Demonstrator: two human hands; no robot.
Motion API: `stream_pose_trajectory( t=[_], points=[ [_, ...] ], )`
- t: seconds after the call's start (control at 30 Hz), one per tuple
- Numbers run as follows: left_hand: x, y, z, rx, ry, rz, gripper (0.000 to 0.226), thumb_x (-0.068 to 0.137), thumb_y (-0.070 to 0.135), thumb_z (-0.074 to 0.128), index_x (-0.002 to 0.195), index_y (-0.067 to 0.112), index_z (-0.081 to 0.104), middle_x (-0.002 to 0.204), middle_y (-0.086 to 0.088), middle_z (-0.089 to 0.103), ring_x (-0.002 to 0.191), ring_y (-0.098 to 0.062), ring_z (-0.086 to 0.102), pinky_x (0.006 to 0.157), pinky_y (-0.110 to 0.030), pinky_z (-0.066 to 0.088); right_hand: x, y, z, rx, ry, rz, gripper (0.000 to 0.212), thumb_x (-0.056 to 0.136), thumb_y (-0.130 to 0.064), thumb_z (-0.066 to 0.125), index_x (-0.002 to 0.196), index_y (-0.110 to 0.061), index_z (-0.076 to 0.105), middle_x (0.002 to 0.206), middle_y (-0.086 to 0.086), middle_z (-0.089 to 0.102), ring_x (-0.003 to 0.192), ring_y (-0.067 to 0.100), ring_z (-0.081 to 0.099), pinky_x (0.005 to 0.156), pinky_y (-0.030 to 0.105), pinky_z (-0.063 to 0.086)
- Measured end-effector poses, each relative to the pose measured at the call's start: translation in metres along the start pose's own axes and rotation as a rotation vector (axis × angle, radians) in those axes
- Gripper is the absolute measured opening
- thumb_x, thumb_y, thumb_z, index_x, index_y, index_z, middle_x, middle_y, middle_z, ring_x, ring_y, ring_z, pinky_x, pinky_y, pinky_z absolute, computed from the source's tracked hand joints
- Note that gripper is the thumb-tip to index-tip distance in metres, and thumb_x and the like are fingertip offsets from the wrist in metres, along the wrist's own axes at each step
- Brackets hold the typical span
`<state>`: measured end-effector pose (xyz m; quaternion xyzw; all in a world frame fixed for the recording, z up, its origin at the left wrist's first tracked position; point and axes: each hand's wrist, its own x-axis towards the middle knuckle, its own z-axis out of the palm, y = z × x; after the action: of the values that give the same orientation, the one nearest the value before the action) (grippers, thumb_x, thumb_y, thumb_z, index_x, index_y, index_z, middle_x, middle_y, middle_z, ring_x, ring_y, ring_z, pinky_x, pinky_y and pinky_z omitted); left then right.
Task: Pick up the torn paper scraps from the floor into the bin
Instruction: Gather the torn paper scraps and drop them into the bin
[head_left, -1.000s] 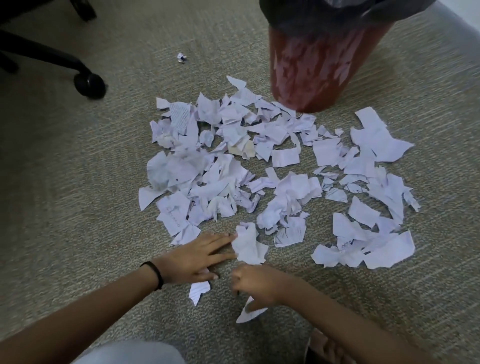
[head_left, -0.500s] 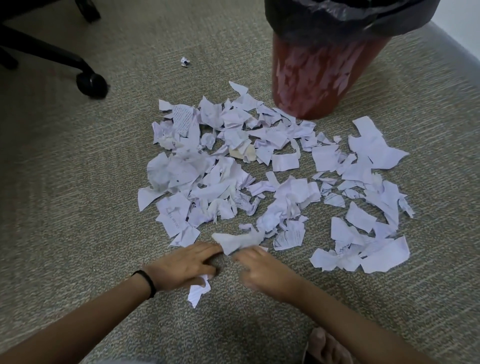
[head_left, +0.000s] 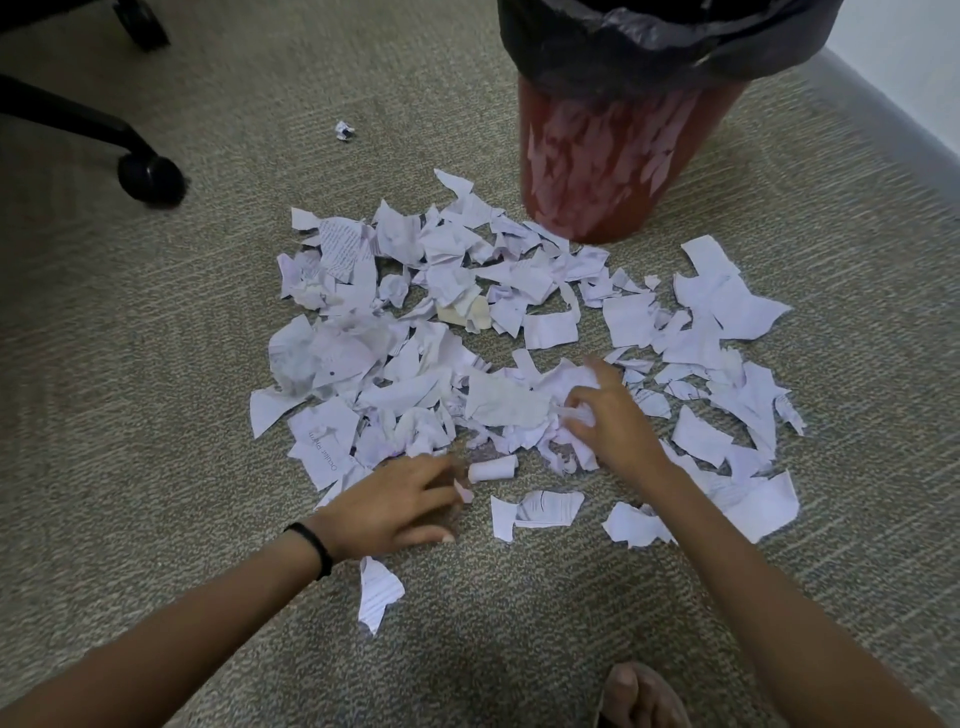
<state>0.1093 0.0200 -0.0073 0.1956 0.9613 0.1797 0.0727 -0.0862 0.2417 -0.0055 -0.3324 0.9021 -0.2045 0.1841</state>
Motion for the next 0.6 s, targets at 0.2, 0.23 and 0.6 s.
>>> stream_pose_trajectory(
  t=[0.2, 0.23, 0.6],
  points=[
    [-0.057, 0.0, 0.02, 0.12, -0.267, 0.085, 0.056, 0.084, 0.074, 0.033, 0.111, 0.028, 0.049, 0.106, 0.011, 0.045, 0.092, -0.001, 0.044, 0.078, -0.013, 0.04, -0.001, 0.002, 0.005, -0.031, -0.043, 0.028, 0.016, 0.088, -0.011, 0.061, 0.101, -0.003, 0.064, 0.143, 0.015, 0.034, 0.122, 0.029, 0.047, 0.08, 0.029, 0.042],
    [-0.063, -0.001, 0.021, 0.124, -0.272, 0.077, 0.055, 0.084, 0.071, 0.036, 0.113, 0.026, 0.049, 0.107, 0.011, 0.044, 0.095, -0.001, 0.042, 0.083, -0.015, 0.039, -0.002, 0.001, 0.007, -0.011, -0.048, 0.046, 0.016, 0.088, -0.01, 0.06, 0.103, -0.003, 0.064, 0.143, 0.015, 0.033, 0.122, 0.03, 0.047, 0.083, 0.031, 0.043],
    [-0.053, 0.001, 0.009, -0.007, -0.264, 0.072, 0.029, 0.096, 0.049, 0.035, 0.087, 0.026, 0.051, 0.095, 0.006, 0.052, 0.086, -0.007, 0.049, 0.069, -0.021, 0.045, 0.007, 0.002, 0.003, 0.025, -0.117, 0.131, 0.019, 0.085, -0.009, 0.064, 0.104, -0.005, 0.062, 0.115, 0.016, 0.049, 0.098, 0.031, 0.056, 0.069, 0.027, 0.035]
  ],
)
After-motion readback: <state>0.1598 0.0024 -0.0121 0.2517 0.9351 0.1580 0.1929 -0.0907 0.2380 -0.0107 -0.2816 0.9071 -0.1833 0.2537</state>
